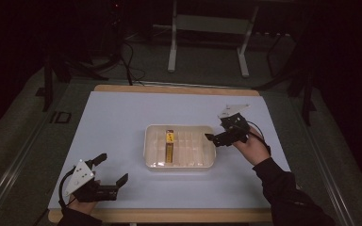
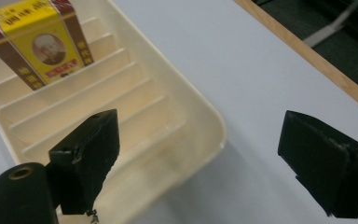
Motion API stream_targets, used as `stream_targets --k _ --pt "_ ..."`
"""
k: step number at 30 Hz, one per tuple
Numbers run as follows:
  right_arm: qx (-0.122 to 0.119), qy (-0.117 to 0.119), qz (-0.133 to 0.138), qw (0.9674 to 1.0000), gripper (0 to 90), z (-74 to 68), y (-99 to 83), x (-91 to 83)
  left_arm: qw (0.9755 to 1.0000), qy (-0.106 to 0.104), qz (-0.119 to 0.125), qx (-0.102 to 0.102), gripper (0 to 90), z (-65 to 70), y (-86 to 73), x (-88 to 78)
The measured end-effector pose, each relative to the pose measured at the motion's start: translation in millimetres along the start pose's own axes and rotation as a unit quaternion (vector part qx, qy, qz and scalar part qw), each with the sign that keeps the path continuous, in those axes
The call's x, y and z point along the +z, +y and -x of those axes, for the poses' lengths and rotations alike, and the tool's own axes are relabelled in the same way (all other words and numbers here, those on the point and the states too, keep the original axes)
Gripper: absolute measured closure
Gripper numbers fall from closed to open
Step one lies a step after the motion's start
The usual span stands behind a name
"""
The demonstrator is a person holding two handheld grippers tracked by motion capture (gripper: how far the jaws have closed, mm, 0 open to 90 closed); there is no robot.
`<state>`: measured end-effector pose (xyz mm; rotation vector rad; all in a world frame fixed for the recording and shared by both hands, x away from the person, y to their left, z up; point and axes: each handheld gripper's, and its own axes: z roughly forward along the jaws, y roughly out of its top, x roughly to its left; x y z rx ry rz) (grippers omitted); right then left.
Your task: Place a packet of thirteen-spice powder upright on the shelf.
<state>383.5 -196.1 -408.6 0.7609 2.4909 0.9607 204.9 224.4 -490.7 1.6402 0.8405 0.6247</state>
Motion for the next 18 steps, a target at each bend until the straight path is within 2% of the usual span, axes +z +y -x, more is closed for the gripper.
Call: stream_targets --k 2,10,15,18 --pt "0.007 -0.013 0.0 0.9999 12.6 1.7 -7.0 -3.9 1.0 0.0 -0.001 0.0 0.2 0.0 -0.1 0.1" --pt "0.034 -0.009 0.003 0.9994 12.6 1.7 -40.6 -13.1 1.0 -0.001 -0.001 0.0 0.2 0.4 -0.1 0.6" --pt "0.052 -0.016 0.008 0.9985 12.7 1.2 -52.4 -17.8 1.0 -0.001 -0.003 0.001 0.2 0.6 -0.2 1.0" --pt "0.081 -0.02 0.035 0.9959 12.7 0.9 -62.3 -25.8 1.0 -0.001 -0.003 0.001 0.2 0.4 -0.2 0.7"
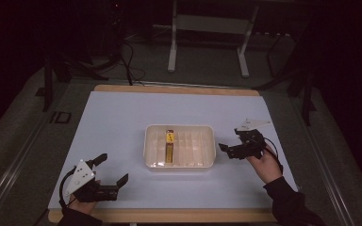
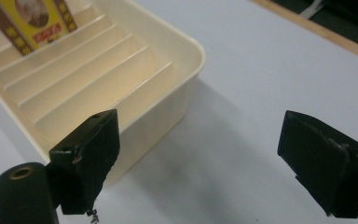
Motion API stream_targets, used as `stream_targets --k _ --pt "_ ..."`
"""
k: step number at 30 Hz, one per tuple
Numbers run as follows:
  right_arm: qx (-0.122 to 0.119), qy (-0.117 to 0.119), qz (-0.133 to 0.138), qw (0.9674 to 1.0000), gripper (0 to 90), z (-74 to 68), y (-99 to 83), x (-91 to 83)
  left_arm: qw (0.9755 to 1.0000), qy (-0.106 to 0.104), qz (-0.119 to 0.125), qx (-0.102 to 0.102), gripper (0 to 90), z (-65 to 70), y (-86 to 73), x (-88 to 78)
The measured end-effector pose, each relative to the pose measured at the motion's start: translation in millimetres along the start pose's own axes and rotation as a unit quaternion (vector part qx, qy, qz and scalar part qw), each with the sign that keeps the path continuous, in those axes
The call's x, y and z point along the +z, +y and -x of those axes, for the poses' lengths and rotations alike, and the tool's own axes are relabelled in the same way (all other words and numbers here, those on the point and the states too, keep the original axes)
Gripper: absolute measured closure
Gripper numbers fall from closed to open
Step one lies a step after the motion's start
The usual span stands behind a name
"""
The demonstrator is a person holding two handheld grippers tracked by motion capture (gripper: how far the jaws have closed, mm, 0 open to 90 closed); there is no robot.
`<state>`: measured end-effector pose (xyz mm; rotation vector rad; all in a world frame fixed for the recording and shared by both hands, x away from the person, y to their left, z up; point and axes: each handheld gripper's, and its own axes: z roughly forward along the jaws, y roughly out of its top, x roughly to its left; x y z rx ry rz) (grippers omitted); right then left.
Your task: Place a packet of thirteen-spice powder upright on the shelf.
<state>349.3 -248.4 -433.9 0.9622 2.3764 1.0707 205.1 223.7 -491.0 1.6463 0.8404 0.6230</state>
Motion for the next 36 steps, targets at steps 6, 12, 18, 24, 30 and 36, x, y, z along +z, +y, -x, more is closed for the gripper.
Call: stream_targets --k 6,12,18,24,30,36 --pt "0.024 -0.014 0.021 0.9994 13.0 1.0 -11.8 -9.0 1.0 -0.002 -0.001 0.0 0.2 0.6 0.1 -0.2" --pt "0.044 -0.031 0.039 0.9978 13.1 4.7 -26.8 -15.2 1.0 -0.005 -0.004 0.005 0.2 2.0 0.3 0.4" --pt "0.052 -0.046 0.059 0.9959 13.3 6.8 -40.9 -21.7 0.9999 -0.006 -0.009 0.006 0.2 1.7 0.0 0.7" --pt "0.052 -0.056 0.048 0.9959 13.2 5.5 -58.2 -25.8 0.9999 -0.006 -0.013 0.004 0.2 -0.1 -0.7 1.3" --pt "0.062 -0.057 0.053 0.9951 13.3 8.6 -70.2 -31.6 0.9998 -0.009 -0.017 0.001 0.2 -0.7 -1.0 3.6" --pt "0.061 -0.069 0.058 0.9941 13.7 10.8 -76.9 -38.5 0.9998 0.001 -0.021 -0.002 0.2 -0.2 -0.2 3.4"
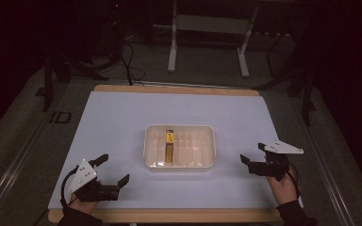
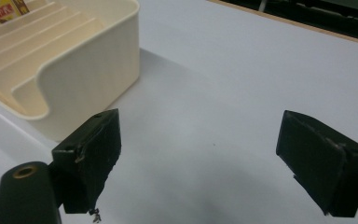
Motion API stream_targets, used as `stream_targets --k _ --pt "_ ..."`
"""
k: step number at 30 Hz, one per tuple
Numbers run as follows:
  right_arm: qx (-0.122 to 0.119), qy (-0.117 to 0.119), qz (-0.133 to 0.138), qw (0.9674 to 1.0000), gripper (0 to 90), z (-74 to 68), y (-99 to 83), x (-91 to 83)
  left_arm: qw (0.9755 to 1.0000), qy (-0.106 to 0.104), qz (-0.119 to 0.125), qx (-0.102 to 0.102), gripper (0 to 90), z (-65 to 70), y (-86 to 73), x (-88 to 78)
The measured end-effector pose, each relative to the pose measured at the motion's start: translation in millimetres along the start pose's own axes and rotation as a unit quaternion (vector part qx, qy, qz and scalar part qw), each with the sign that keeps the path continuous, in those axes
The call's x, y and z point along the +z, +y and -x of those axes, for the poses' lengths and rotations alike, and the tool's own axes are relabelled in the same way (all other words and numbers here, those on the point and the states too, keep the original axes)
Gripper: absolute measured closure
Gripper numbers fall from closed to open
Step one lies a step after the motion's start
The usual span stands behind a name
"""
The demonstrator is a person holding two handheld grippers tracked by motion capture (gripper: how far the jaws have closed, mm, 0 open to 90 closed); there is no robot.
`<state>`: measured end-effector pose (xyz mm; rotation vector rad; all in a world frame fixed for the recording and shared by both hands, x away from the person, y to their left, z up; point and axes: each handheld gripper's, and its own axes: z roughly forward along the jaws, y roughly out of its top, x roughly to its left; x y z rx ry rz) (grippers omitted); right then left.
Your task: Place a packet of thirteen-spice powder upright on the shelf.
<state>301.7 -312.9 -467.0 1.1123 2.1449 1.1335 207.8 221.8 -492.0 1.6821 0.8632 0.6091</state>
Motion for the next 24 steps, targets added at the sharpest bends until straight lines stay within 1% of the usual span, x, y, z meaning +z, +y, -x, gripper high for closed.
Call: stream_targets --k 2,8,12,14,18,24 --pt "-0.001 -0.004 0.002 1.0 13.8 1.2 -1.5 -0.9 1.0 -0.001 -0.001 -0.004 0.2 -0.4 -0.3 0.4" --pt "0.011 -0.01 0.013 0.9998 13.7 5.3 -1.7 -1.7 1.0 -0.004 -0.008 0.0 0.2 0.4 -0.8 1.6" --pt "0.009 -0.017 0.01 0.9998 13.8 4.7 -1.2 -1.3 1.0 -0.002 -0.005 -0.002 0.2 -0.1 -0.5 1.2" --pt "0.004 -0.012 0.01 0.9999 13.8 3.9 -0.7 -1.3 1.0 -0.002 -0.005 -0.003 0.2 -0.1 -0.4 1.1" --pt "0.005 -0.009 0.015 0.9998 13.9 3.5 -0.3 -2.2 1.0 -0.003 -0.006 -0.001 0.2 0.3 -0.4 1.2" --pt "0.013 -0.001 0.013 0.9998 13.9 4.6 -0.9 -1.1 1.0 -0.001 -0.006 -0.001 0.2 0.0 -0.4 1.3"
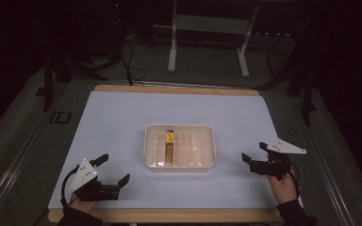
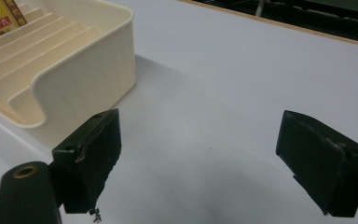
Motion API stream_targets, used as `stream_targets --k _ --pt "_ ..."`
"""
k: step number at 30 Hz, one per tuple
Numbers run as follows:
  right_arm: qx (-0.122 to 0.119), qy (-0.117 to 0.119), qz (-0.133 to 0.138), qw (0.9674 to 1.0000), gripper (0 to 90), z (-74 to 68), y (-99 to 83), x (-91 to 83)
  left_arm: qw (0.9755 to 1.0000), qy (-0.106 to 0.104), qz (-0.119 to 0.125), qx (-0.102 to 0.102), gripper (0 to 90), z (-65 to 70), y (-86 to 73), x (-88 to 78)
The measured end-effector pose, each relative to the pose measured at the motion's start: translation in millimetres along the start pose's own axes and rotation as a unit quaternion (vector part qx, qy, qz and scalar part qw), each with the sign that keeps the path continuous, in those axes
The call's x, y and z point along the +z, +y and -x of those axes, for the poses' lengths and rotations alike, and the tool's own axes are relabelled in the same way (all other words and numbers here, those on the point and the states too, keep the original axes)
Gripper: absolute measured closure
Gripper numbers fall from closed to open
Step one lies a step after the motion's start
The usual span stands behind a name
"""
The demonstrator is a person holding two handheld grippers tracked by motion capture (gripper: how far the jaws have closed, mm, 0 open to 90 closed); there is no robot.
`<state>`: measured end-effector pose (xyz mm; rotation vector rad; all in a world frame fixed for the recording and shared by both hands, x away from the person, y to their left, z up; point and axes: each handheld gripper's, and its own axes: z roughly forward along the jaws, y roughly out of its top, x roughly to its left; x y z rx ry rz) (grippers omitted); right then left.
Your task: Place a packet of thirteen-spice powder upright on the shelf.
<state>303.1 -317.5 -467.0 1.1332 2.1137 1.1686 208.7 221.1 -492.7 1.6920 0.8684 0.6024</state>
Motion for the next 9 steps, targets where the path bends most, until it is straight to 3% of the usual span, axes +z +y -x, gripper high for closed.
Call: stream_targets --k 9 --pt "-0.005 0.009 -0.008 0.9999 14.3 -1.7 -0.4 2.3 1.0 0.001 0.0 0.001 0.2 0.0 -0.1 -0.2"
